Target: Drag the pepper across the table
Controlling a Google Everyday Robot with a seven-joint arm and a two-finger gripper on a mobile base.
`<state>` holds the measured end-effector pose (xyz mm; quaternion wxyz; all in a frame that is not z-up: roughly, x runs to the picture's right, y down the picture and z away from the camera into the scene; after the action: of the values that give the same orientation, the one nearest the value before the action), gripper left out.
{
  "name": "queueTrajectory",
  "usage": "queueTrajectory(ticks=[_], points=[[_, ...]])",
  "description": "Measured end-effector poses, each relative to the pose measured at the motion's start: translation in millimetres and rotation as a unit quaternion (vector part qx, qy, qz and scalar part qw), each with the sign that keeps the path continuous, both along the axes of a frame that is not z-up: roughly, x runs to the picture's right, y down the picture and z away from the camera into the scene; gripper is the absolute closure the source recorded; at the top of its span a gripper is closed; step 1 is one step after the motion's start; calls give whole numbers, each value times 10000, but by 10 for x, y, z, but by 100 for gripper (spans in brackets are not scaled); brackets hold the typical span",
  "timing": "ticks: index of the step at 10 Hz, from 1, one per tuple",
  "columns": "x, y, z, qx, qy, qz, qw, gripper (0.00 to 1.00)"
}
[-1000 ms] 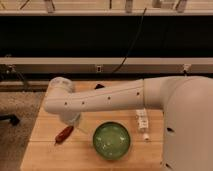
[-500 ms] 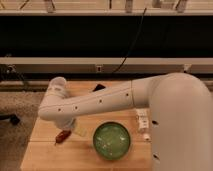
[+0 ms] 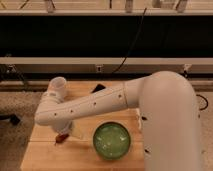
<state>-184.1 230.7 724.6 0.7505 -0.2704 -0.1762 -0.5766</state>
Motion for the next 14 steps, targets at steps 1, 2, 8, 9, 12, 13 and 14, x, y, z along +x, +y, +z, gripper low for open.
queueTrajectory(ticks=[1, 2, 8, 9, 12, 13, 14], points=[[-16, 31, 48, -6, -5, -48, 10000, 20], [-33, 54, 64, -26, -30, -110, 9999, 20], [-126, 335, 229, -200, -185, -371, 9989, 20], [-136, 365, 235, -230, -212, -384, 9988, 20], [-179, 470, 281, -307, -330, -417, 9981, 20], [-189, 486, 288, -309, -359, -427, 9980, 20], [-185, 521, 296, -324, -372, -444, 9978, 20]])
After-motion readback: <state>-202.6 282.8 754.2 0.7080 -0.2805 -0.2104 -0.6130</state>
